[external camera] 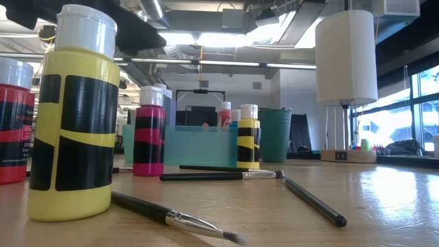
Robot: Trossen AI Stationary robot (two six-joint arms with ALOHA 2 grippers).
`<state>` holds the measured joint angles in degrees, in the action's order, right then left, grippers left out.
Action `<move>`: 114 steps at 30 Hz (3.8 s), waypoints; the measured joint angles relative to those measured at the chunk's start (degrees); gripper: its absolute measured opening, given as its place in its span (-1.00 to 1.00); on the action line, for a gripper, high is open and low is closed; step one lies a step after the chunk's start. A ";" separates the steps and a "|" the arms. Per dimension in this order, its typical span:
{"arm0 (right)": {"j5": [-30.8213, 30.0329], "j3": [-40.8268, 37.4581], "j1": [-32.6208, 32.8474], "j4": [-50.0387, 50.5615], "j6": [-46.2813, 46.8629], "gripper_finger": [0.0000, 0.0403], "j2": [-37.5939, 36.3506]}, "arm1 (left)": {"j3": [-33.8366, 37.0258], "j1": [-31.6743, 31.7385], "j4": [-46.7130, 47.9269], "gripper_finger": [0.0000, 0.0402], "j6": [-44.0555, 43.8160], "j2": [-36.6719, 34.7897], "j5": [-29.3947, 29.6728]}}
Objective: Pick & Place Paint Supplies
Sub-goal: Put the black paint brush into the dark green cup, then put the small red paint bottle into the green bin
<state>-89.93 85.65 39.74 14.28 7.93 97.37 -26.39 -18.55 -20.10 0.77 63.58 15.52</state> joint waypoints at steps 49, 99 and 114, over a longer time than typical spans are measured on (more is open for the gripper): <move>58.46 0.00 -51.49 43.40 27.94 -0.96 -11.76 | -0.01 -0.17 24.32 -0.29 2.51 -25.05 15.09; 71.13 0.00 -57.33 40.22 24.33 -0.30 4.57 | -0.01 -0.16 30.67 -0.29 -1.72 -25.52 13.34; 77.08 0.00 -51.72 38.12 16.82 0.07 -4.35 | -4.54 -0.16 30.92 -0.29 1.66 -25.60 6.18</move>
<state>-12.85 85.65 -11.98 52.39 24.76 93.02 -30.92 -18.70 10.82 2.43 37.98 21.70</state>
